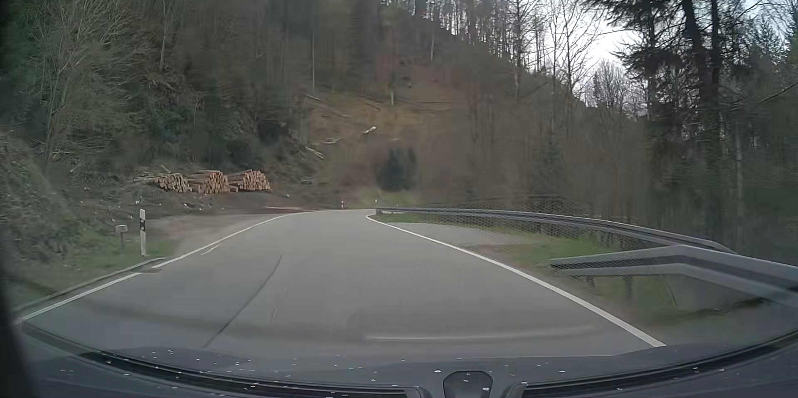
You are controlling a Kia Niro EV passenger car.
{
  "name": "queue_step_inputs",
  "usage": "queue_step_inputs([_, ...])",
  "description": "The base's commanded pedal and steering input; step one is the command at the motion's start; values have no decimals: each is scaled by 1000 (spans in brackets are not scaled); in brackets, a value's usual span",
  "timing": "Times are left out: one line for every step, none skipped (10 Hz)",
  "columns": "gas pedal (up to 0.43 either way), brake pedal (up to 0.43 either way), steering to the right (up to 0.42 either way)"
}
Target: Follow the waypoints while adhering to traffic rules and regulations
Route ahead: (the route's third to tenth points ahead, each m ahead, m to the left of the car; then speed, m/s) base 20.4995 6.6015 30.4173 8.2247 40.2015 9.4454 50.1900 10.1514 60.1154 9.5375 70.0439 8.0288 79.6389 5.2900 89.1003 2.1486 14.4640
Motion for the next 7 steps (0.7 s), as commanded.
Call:
queue_step_inputs([0, 0, -82])
queue_step_inputs([0, 0, -79])
queue_step_inputs([0, 0, -76])
queue_step_inputs([0, 0, -73])
queue_step_inputs([0, 0, -70])
queue_step_inputs([0, 0, -68])
queue_step_inputs([0, 0, -61])
